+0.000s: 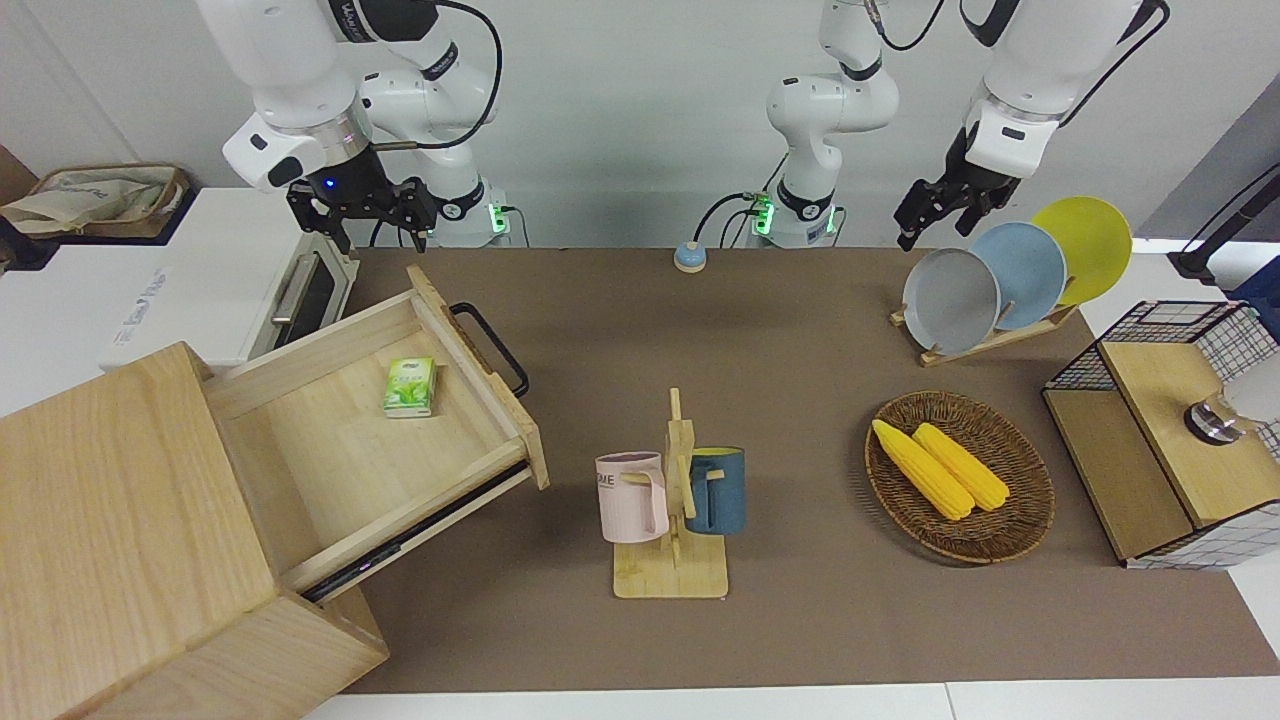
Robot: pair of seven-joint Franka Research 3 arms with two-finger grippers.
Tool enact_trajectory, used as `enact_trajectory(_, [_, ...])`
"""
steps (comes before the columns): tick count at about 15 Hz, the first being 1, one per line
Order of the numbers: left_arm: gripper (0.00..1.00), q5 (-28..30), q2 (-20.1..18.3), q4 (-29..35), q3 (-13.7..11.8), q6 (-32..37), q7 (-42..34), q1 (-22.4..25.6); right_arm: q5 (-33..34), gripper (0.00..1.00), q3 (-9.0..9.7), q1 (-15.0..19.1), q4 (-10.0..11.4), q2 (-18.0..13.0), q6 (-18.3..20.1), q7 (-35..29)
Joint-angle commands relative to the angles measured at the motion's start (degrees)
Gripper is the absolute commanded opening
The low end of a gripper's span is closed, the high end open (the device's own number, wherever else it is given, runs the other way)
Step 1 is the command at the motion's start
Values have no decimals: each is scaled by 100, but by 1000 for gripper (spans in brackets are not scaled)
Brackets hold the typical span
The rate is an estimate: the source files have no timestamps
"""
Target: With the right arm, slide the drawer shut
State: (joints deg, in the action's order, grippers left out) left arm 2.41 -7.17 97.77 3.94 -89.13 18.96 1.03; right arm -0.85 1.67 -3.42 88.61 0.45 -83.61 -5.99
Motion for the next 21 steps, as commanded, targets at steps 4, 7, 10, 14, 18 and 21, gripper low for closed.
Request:
enact_trajectory(4, [993,5,-48,-21,-25,98,-51,-6,93,992,79,17,-107,-1,-50,-122])
enact_trajectory(7, [993,5,-48,-21,-25,89,-51,-6,93,990,88,17,-107,-1,-6,-122])
enact_trajectory(10, [993,5,-48,-21,-25,97,-51,-6,50,894,140,17,-107,-1,21,-148])
enact_trajectory(14, [993,5,-48,-21,-25,89,-51,-6,-38,505,342,34,-169,-1,64,-1086])
enact_trajectory(18, [993,5,-48,-21,-25,89,-51,-6,-143,231,597,8,-169,-19,65,-1798])
enact_trajectory(21, [993,5,-48,-21,-25,89,-51,-6,-258,38,790,-10,-169,-36,47,-2317])
